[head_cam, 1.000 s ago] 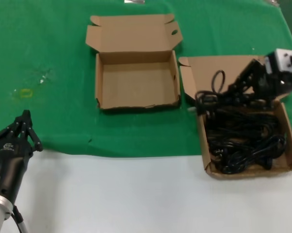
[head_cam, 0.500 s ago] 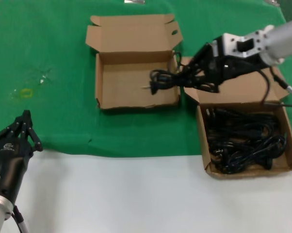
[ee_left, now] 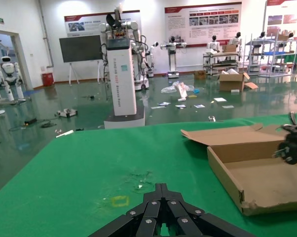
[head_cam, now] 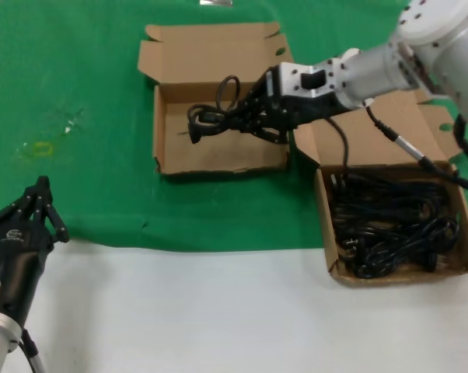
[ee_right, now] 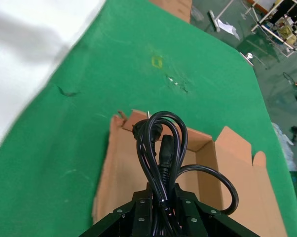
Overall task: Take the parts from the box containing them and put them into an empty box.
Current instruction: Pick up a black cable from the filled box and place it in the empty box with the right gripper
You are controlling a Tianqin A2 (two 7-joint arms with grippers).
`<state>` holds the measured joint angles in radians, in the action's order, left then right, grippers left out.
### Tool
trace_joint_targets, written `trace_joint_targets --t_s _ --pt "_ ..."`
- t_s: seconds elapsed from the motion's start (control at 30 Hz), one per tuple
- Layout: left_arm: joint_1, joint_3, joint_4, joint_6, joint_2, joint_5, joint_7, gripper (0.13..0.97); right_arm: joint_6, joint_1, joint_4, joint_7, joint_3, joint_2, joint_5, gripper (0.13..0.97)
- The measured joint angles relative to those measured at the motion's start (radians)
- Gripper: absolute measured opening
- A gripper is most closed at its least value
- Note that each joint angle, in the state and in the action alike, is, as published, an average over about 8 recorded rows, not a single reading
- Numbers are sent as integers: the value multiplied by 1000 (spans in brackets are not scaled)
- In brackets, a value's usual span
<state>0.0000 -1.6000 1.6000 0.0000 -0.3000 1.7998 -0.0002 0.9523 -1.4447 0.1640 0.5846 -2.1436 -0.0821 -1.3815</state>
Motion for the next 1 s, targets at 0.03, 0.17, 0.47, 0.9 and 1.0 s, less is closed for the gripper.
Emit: trace_joint_targets --t_s 0.03,0.17,0.47,0.9,1.0 --pt "0 0 0 0 0 0 0 144 -18 -4 -21 13 -2 14 -3 218" --pt "0 0 0 0 0 0 0 144 -86 -5 -64 41 -40 55 -36 218" --pt "0 0 0 0 0 0 0 144 -222 39 -35 21 -290 79 -255 217" --pt "0 0 0 0 0 0 0 144 -382 79 -3 31 -568 82 -548 217" --pt "0 0 0 0 0 0 0 144 -407 87 2 39 -590 82 -578 217"
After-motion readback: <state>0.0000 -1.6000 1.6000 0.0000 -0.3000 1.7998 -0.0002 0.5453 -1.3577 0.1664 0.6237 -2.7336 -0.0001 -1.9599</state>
